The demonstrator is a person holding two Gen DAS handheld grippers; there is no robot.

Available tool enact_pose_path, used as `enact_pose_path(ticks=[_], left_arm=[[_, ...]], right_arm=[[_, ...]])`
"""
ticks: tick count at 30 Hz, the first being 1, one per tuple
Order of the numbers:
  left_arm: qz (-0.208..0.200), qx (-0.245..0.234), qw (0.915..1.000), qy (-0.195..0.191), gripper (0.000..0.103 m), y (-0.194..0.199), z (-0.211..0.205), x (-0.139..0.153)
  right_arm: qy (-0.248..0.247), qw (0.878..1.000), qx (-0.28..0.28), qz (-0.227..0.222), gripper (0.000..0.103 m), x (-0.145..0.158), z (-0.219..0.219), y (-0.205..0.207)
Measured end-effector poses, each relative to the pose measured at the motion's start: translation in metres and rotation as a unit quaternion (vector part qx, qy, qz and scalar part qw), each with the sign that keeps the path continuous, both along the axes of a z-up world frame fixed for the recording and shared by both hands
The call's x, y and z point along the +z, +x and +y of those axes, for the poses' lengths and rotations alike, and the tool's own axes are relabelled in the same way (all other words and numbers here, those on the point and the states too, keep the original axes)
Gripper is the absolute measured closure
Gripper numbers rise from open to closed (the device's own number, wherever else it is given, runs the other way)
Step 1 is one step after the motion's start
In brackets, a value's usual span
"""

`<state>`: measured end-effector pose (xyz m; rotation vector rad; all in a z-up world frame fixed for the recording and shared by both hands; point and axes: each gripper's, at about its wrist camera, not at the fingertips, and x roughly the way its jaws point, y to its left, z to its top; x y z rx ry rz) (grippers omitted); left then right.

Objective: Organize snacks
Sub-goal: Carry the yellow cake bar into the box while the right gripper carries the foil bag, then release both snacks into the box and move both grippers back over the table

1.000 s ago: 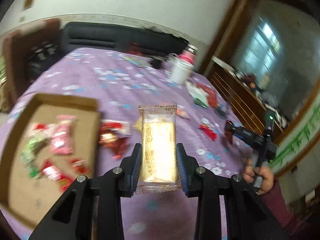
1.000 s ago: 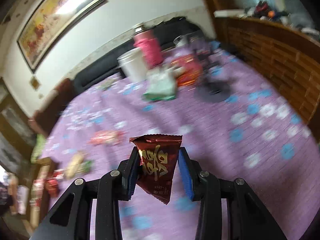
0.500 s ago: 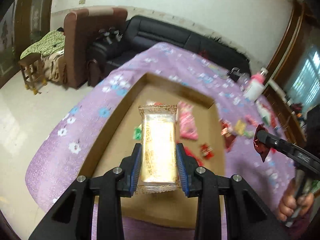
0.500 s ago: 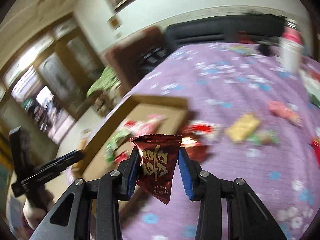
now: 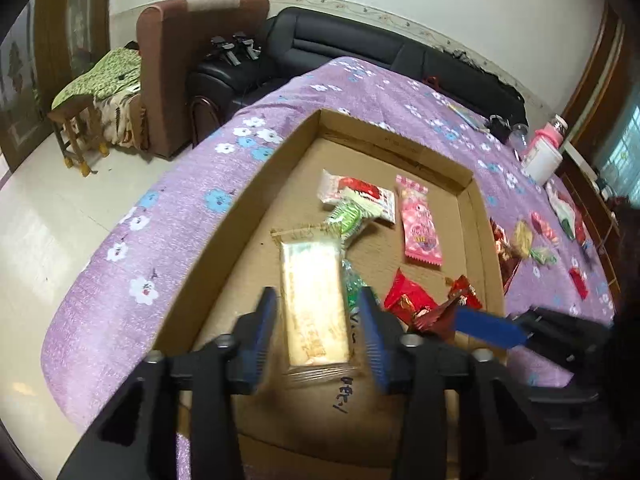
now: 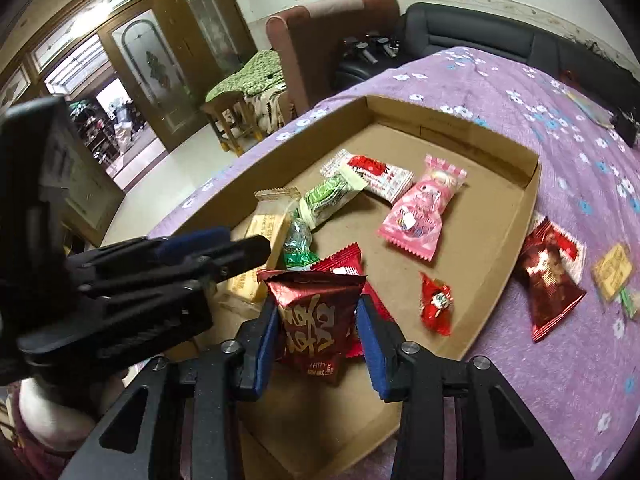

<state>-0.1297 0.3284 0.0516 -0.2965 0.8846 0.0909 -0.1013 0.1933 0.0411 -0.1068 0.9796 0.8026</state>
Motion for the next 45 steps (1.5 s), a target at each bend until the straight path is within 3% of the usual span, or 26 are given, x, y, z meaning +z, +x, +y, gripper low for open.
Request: enact_pose_path(ticks=[4, 6, 8, 12, 16, 22, 24, 27, 29, 32, 35, 38, 42, 45], left_arm=[[-0.032, 0.012, 0.9994, -0.009, 0.039, -0.016, 0.001, 0.017], [-0.046, 0.019, 0.9988, -0.003, 0.025, -0.021, -0.001, 0.024], [-0.052, 0.024, 0.9984, 0.002, 0.023, -0.026, -0.005, 0.031], [-0.077, 0.011, 0.9962, -0.038, 0.018, -0.030, -0.017, 0.047], [-0.101, -0.036, 0.9934, -0.041, 0.018, -0.028, -0.052, 0.063], [-0.078, -0.092, 0.9917, -0.044, 0.018, -0.016, -0.100, 0.052], [-0.066, -0.105, 0.9912, -0.047, 0.018, -0.013, -0.112, 0.044], [-0.053, -0.110, 0.9894, -0.078, 0.018, -0.006, -0.121, 0.033], [-0.045, -0.108, 0.9851, -0.126, 0.018, 0.002, -0.123, 0.028], [-0.038, -0.116, 0.9826, -0.141, 0.018, 0.014, -0.131, 0.030], [-0.045, -0.123, 0.9855, -0.108, 0.018, 0.022, -0.143, 0.040], [-0.034, -0.133, 0.9880, -0.071, 0.018, 0.032, -0.151, 0.036], [-0.008, -0.134, 0.9889, -0.063, 0.018, 0.051, -0.152, 0.023], [-0.007, -0.138, 0.9884, -0.064, 0.018, 0.059, -0.155, 0.021]], right_arm=[[0.019, 1.000, -0.008, -0.004, 0.053, 0.003, -0.006, -0.002], [0.026, 0.999, -0.013, -0.020, 0.050, 0.010, -0.015, -0.006], [0.036, 0.999, -0.025, -0.028, 0.050, 0.021, -0.032, -0.010], [0.064, 0.995, -0.059, -0.039, 0.050, 0.045, -0.089, -0.010], [0.037, 0.988, -0.127, -0.085, 0.047, 0.064, -0.158, -0.001], [0.007, 0.960, -0.265, -0.091, 0.045, 0.064, -0.284, 0.015], [-0.006, 0.946, -0.312, -0.094, 0.045, 0.060, -0.327, 0.017], [0.004, 0.928, -0.366, -0.066, 0.045, 0.055, -0.373, 0.028], [0.036, 0.917, -0.395, -0.046, 0.045, 0.050, -0.402, 0.037], [0.058, 0.907, -0.417, -0.019, 0.045, 0.041, -0.419, 0.058], [0.053, 0.910, -0.411, -0.008, 0.045, 0.034, -0.416, 0.086], [0.055, 0.923, -0.382, 0.002, 0.045, 0.025, -0.389, 0.099], [0.052, 0.946, -0.316, 0.046, 0.045, 0.002, -0.326, 0.116], [0.018, 0.963, -0.266, 0.045, 0.045, -0.006, -0.284, 0.118]])
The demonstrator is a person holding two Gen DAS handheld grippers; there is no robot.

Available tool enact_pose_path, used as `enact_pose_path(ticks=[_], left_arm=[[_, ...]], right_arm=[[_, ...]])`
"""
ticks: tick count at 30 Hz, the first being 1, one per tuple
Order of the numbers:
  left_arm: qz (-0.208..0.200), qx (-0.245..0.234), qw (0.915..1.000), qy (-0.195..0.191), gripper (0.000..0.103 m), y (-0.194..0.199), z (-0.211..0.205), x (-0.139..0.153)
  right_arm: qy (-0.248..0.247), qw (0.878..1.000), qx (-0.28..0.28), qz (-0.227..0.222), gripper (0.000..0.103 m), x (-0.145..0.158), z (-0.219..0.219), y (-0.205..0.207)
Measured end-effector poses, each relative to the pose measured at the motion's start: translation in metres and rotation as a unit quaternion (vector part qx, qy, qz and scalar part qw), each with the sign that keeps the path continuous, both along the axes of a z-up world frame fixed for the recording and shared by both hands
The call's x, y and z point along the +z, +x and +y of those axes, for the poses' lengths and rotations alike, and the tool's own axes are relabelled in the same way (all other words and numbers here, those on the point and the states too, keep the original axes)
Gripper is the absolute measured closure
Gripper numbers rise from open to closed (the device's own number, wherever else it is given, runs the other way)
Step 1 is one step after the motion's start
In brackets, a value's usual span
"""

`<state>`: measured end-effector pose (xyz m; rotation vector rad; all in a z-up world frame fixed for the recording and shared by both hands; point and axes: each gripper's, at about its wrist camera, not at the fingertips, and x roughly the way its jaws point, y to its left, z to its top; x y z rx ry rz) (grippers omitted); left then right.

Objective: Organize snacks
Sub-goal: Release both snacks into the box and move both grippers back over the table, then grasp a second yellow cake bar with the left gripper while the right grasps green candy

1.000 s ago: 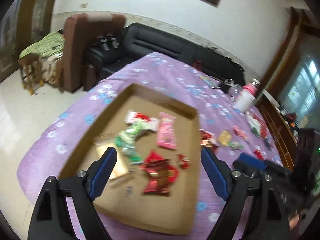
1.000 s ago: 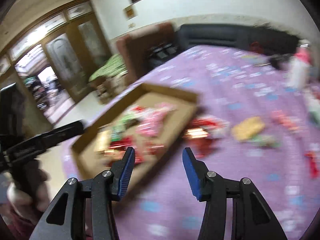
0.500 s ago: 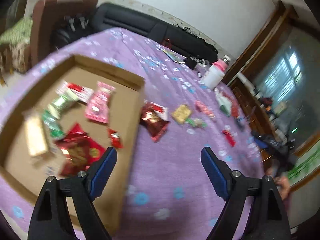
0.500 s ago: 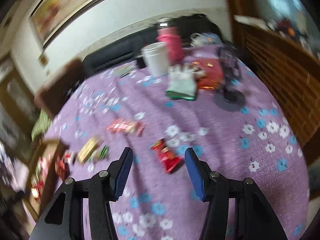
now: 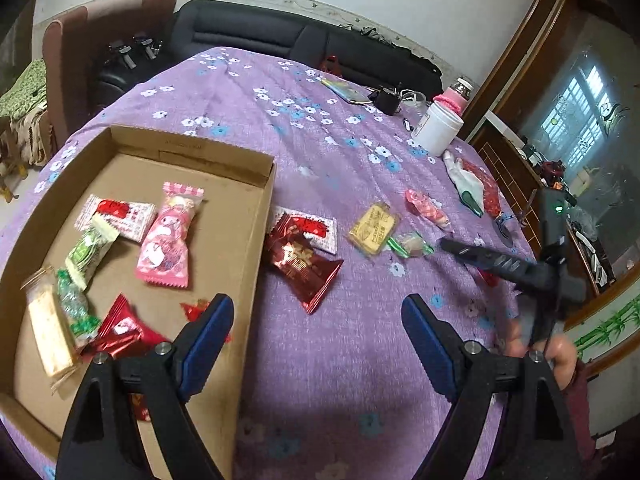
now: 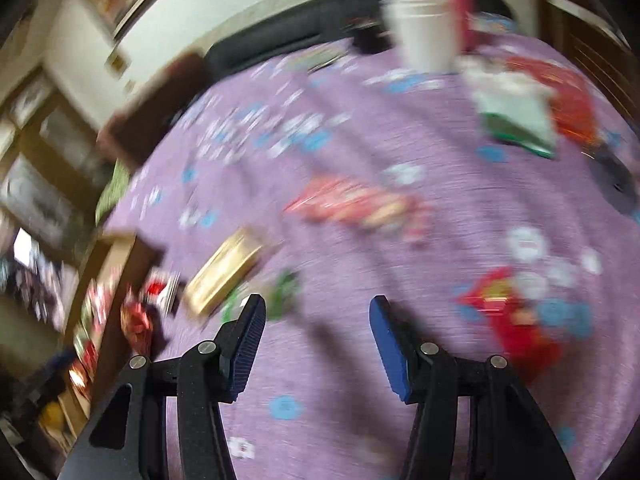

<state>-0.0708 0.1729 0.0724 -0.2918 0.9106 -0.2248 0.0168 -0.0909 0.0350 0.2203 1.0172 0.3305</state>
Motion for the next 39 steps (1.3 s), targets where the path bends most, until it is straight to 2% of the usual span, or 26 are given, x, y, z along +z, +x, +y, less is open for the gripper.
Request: enact_pose_path(ticks=[2, 5, 11, 13, 14, 15, 16, 19, 22, 28, 36, 37, 39], left_arm=[[0.002, -0.008, 1.0000, -0.005, 0.018, 0.006, -0.004, 0.001], [-0.002, -0.022, 0.9997, 0.007, 0.018, 0.013, -0.011, 0.004], [-0.007, -0.043, 0.9989, 0.020, 0.018, 0.023, -0.027, 0.004], [-0.006, -0.045, 0.9987, 0.022, 0.018, 0.025, -0.030, 0.002], [-0.005, -0.045, 0.9987, 0.021, 0.018, 0.027, -0.031, 0.001], [-0.004, -0.045, 0.9987, 0.022, 0.018, 0.028, -0.032, 0.000], [-0.002, -0.044, 0.9988, 0.023, 0.018, 0.029, -0.033, -0.001], [0.005, -0.045, 0.9986, 0.025, 0.018, 0.036, -0.038, -0.005], [0.009, -0.056, 0.9972, 0.049, 0.018, 0.050, -0.050, -0.007], [0.044, -0.082, 0.9917, 0.088, 0.018, 0.098, -0.083, -0.025], [0.047, -0.111, 0.9746, 0.189, 0.018, 0.144, -0.123, -0.049], [0.047, -0.113, 0.9724, 0.198, 0.019, 0.148, -0.126, -0.053], [0.051, -0.122, 0.9687, 0.210, 0.037, 0.152, -0.130, -0.058]], right_arm=[[-0.022, 1.000, 0.013, -0.008, 0.045, -0.003, 0.017, 0.001], [-0.034, 0.999, 0.017, -0.022, 0.045, -0.005, 0.029, 0.003], [-0.007, 0.999, 0.012, -0.037, 0.045, -0.013, 0.033, 0.010], [0.016, 0.999, 0.014, -0.041, 0.045, -0.014, 0.032, 0.009], [0.030, 0.999, 0.016, -0.040, 0.048, -0.015, 0.031, 0.010], [0.035, 0.998, 0.017, -0.041, 0.057, -0.014, 0.030, 0.010], [0.044, 0.998, 0.025, -0.033, 0.073, -0.015, 0.031, 0.012], [0.045, 0.998, 0.028, -0.023, 0.073, -0.015, 0.029, 0.011], [0.029, 0.999, 0.018, -0.020, 0.073, -0.012, 0.025, 0.010], [0.020, 1.000, -0.005, -0.013, 0.073, -0.005, -0.004, 0.006], [0.052, 0.998, -0.027, -0.009, 0.073, -0.001, -0.032, 0.010], [0.054, 0.998, -0.027, -0.007, 0.073, -0.002, -0.032, 0.010], [0.055, 0.998, -0.027, -0.006, 0.073, -0.002, -0.032, 0.011]])
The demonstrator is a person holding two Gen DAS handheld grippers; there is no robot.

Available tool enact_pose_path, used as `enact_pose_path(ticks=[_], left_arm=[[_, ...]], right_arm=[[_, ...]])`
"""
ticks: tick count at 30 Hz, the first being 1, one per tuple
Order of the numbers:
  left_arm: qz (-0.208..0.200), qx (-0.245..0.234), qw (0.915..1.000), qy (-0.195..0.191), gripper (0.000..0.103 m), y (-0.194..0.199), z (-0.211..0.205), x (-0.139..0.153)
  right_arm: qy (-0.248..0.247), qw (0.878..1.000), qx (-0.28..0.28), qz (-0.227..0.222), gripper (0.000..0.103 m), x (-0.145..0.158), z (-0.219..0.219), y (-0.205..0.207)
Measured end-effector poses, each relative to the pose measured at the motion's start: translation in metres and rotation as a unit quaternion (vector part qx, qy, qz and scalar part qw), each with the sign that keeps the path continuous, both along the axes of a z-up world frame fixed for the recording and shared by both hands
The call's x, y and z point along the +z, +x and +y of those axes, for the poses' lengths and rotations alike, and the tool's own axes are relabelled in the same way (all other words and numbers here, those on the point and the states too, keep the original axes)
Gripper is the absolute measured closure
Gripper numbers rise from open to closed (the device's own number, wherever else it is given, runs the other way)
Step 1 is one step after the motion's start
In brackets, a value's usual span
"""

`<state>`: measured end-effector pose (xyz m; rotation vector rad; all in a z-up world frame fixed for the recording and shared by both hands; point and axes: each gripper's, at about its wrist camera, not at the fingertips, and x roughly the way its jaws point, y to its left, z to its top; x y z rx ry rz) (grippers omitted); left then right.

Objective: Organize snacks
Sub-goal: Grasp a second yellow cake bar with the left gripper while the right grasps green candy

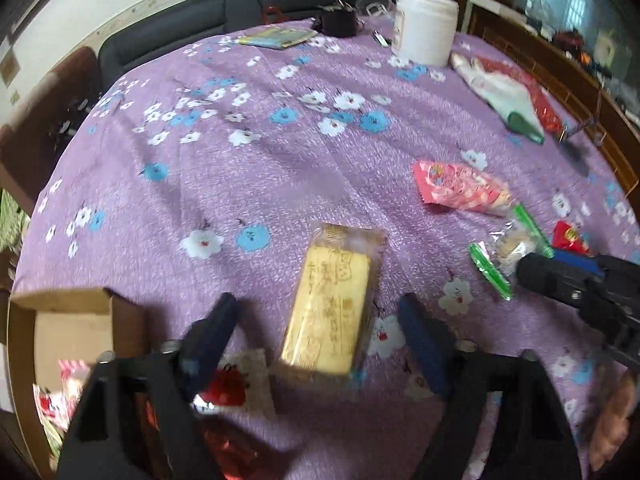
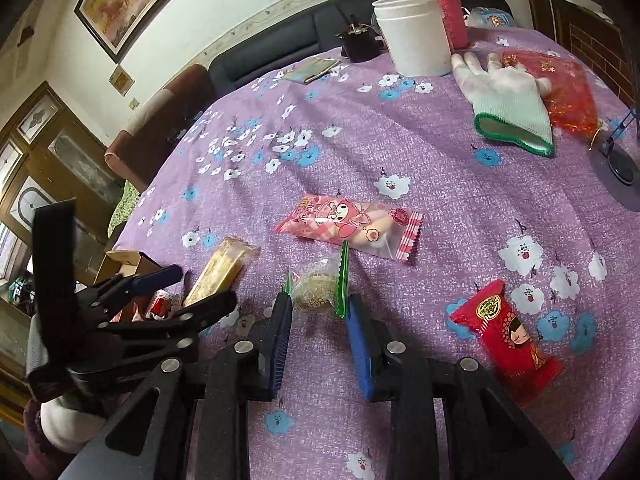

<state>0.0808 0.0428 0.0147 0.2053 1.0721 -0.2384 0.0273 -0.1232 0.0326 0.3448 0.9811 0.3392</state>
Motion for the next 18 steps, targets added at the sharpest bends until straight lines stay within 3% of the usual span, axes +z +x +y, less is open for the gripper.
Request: enact_pose_path(ticks=[1, 3, 8, 14, 18], left_arm=[[-0.002, -0.008, 1.0000, -0.002, 0.041, 0.001, -0.002, -0.001], [-0.004, -0.018, 0.9998, -0.003, 0.070, 0.001, -0.007, 0.002], [-0.011, -0.022, 0.9997, -0.008, 0.071, -0.010, -0.011, 0.008], [-0.027, -0.004, 0.9967, -0.076, 0.071, -0.036, 0.012, 0.041], [-0.051, 0.027, 0.9925, -0.108, 0.070, -0.059, 0.056, 0.071]], right_arm=[[0.001, 1.000, 0.001, 0.000, 0.073, 0.000, 0.000, 0.000], [0.001, 1.000, 0.002, -0.003, 0.073, 0.001, 0.001, -0.001], [0.007, 1.000, -0.001, -0.022, 0.073, 0.007, 0.000, -0.003], [0.028, 0.998, 0.007, -0.047, 0.073, 0.017, 0.000, -0.010], [0.029, 0.998, 0.020, -0.060, 0.073, 0.020, 0.010, -0.018]])
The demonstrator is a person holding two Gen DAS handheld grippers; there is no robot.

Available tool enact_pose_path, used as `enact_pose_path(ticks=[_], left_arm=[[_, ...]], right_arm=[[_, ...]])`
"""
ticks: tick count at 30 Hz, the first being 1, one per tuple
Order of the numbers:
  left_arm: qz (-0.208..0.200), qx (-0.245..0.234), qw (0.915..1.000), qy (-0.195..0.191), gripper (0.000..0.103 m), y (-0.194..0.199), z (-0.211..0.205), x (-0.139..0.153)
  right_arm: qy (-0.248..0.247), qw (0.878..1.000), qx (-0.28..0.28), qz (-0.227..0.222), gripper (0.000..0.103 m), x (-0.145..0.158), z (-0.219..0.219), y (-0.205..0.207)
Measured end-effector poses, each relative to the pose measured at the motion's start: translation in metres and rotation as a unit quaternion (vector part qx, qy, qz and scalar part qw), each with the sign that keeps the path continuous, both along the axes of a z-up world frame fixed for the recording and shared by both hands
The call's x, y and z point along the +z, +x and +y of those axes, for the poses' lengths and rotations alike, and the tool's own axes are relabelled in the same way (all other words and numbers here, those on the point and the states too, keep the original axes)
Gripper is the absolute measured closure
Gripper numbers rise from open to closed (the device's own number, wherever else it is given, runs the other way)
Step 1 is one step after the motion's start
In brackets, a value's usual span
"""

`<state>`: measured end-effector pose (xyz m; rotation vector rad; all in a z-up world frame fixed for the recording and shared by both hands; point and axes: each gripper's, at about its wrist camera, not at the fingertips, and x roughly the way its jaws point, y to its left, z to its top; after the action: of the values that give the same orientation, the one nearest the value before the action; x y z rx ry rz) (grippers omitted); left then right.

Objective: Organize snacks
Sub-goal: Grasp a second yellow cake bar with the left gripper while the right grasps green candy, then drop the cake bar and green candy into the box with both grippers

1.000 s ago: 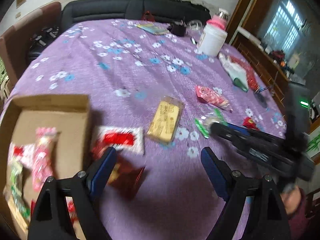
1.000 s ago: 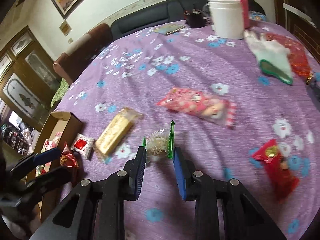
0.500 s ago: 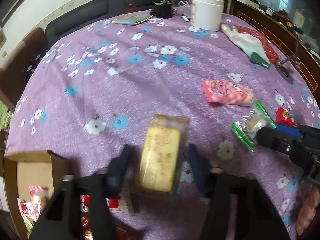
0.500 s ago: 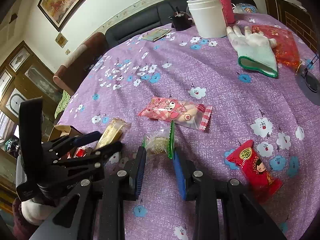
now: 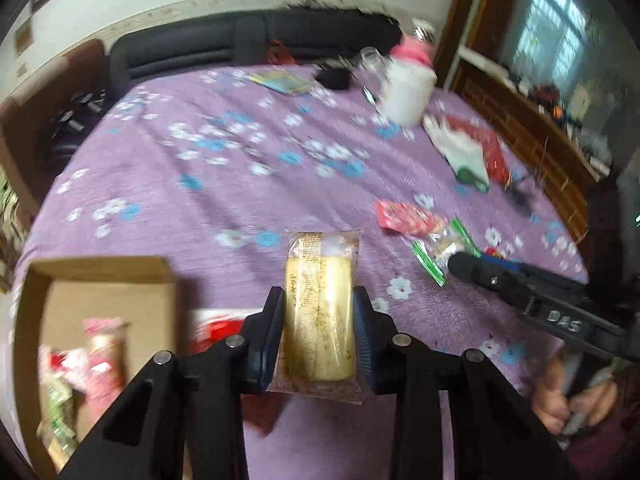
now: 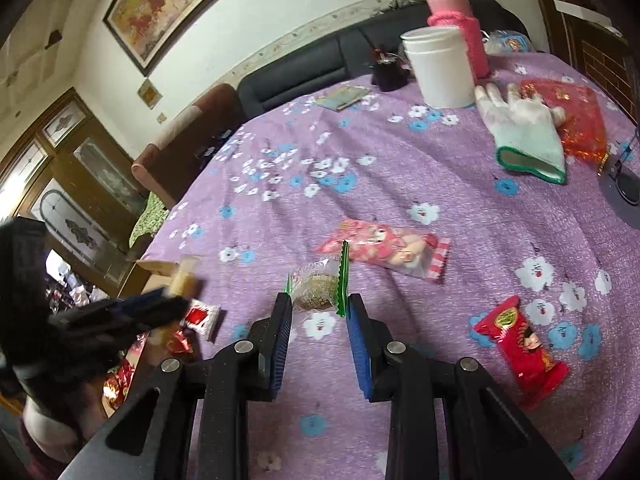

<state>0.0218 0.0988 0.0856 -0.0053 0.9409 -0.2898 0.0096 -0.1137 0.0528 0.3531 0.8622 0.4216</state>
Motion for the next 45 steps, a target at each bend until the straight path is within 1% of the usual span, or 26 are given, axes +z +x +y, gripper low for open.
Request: enact_pose_path(ticks=[3, 6, 9, 12, 17, 20, 23, 26, 28, 29, 31, 32, 33, 36, 37, 38, 39, 40, 41, 42, 44, 45], left_arm=[[-0.015, 0.037, 0.9992, 0.005, 0.070, -0.012, 0.043, 0.012], [-0.010, 0.080, 0.9967, 0.007, 0.070, -0.014, 0.090, 0.015], [-0.004, 0.117, 0.9931, 0.012, 0.070, -0.012, 0.131, 0.010], [0.008, 0.143, 0.9897, 0.006, 0.070, -0.003, 0.161, -0.003], [0.032, 0.165, 0.9858, -0.009, 0.070, 0.012, 0.195, -0.026], [0.040, 0.170, 0.9844, -0.020, 0.070, 0.017, 0.204, -0.033], [0.046, 0.173, 0.9834, -0.030, 0.070, 0.022, 0.211, -0.038], [0.043, 0.172, 0.9834, -0.037, 0.070, 0.022, 0.213, -0.038], [0.039, 0.168, 0.9840, -0.044, 0.069, 0.020, 0.215, -0.037], [0.037, 0.166, 0.9842, -0.048, 0.067, 0.018, 0.216, -0.036], [0.033, 0.169, 0.9837, -0.053, 0.057, 0.015, 0.219, -0.033], [0.030, 0.172, 0.9832, -0.055, 0.049, 0.013, 0.219, -0.031], [0.026, 0.175, 0.9826, -0.057, 0.044, 0.010, 0.221, -0.028], [0.017, 0.175, 0.9821, -0.067, 0.044, -0.001, 0.222, -0.018], [0.012, 0.176, 0.9818, -0.070, 0.044, -0.008, 0.221, -0.012], [0.008, 0.179, 0.9814, -0.070, 0.041, -0.013, 0.221, -0.007], [0.003, 0.183, 0.9807, -0.070, 0.034, -0.019, 0.221, -0.002], [-0.004, 0.187, 0.9798, -0.070, 0.028, -0.025, 0.220, 0.005], [-0.014, 0.197, 0.9779, -0.071, 0.018, -0.034, 0.219, 0.012], [-0.024, 0.206, 0.9757, -0.071, 0.012, -0.041, 0.218, 0.019], [-0.045, 0.215, 0.9711, -0.095, 0.010, -0.060, 0.217, 0.030], [-0.050, 0.213, 0.9685, -0.119, 0.010, -0.071, 0.216, 0.033]], right_arm=[[-0.008, 1.000, 0.017, -0.013, 0.073, 0.004, 0.014, -0.007], [-0.019, 0.999, 0.037, -0.024, 0.073, 0.013, 0.037, -0.016], [-0.029, 0.997, 0.069, -0.034, 0.073, 0.025, 0.070, -0.024], [-0.023, 0.994, 0.107, -0.025, 0.072, 0.029, 0.108, -0.022], [-0.047, 0.986, 0.158, -0.020, 0.072, 0.028, 0.176, -0.017], [-0.068, 0.981, 0.183, -0.016, 0.072, 0.023, 0.214, -0.011], [-0.087, 0.977, 0.196, -0.011, 0.072, 0.017, 0.239, -0.004], [-0.102, 0.975, 0.197, -0.008, 0.072, 0.010, 0.253, 0.003], [-0.106, 0.974, 0.198, -0.007, 0.071, 0.006, 0.257, 0.008], [-0.105, 0.975, 0.197, -0.008, 0.071, 0.004, 0.258, 0.009], [-0.102, 0.977, 0.189, -0.008, 0.070, 0.004, 0.256, 0.010], [-0.097, 0.978, 0.187, -0.008, 0.070, 0.004, 0.255, 0.011], [-0.094, 0.978, 0.185, -0.009, 0.070, 0.006, 0.253, 0.011], [-0.083, 0.982, 0.171, -0.017, 0.069, 0.018, 0.240, 0.009], [-0.080, 0.983, 0.162, -0.022, 0.066, 0.024, 0.232, 0.008], [-0.078, 0.985, 0.153, -0.027, 0.061, 0.029, 0.223, 0.007], [-0.077, 0.986, 0.145, -0.030, 0.059, 0.033, 0.216, 0.005], [-0.078, 0.987, 0.135, -0.034, 0.057, 0.036, 0.207, 0.003], [-0.080, 0.989, 0.122, -0.038, 0.056, 0.039, 0.194, 0.002], [-0.082, 0.989, 0.113, -0.038, 0.056, 0.042, 0.186, 0.000], [-0.085, 0.991, 0.095, -0.036, 0.056, 0.042, 0.169, -0.002], [-0.088, 0.992, 0.086, -0.033, 0.056, 0.039, 0.160, -0.003]])
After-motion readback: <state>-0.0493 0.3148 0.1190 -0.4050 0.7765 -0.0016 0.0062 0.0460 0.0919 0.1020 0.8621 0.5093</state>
